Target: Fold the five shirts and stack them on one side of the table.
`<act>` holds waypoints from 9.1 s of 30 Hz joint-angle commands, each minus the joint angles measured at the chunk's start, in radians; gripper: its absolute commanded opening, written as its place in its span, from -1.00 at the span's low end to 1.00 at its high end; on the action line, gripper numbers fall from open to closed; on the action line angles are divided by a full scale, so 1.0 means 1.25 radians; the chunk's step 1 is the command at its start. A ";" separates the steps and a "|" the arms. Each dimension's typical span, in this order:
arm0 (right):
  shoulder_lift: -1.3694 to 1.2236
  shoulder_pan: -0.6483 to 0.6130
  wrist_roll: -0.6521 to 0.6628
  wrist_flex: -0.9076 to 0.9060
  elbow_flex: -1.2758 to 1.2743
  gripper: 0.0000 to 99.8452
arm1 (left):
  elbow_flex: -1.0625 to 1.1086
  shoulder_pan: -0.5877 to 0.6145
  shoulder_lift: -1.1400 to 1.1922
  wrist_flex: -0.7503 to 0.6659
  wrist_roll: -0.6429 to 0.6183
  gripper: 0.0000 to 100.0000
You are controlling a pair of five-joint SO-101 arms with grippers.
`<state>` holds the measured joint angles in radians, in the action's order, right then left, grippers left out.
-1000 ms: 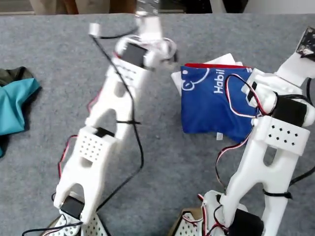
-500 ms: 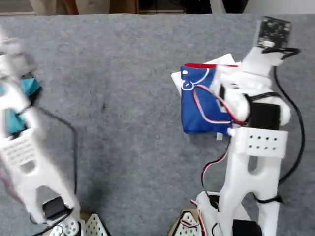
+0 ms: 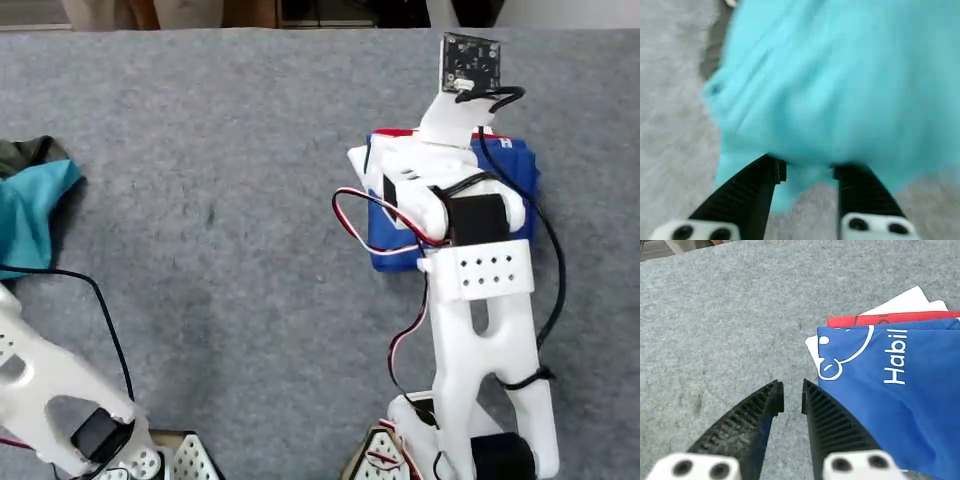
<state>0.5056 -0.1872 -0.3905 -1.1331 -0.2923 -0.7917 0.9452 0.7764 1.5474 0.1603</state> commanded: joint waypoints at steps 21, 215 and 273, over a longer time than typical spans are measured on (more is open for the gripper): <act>0.007 0.004 -0.009 -0.065 0.003 -0.85 | 0.745 -0.617 -0.947 0.061 -0.055 -0.96; -0.368 -0.355 0.271 -0.041 0.072 -1.00 | 0.665 -0.410 -0.904 -0.293 -0.323 -0.96; -0.578 -0.285 0.408 0.211 0.215 -0.99 | 0.865 -0.308 -0.904 -0.076 0.123 -0.96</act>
<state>-0.0529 -0.5785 0.1527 -0.9551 -0.1910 0.2946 0.5554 -0.3299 1.4630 0.3076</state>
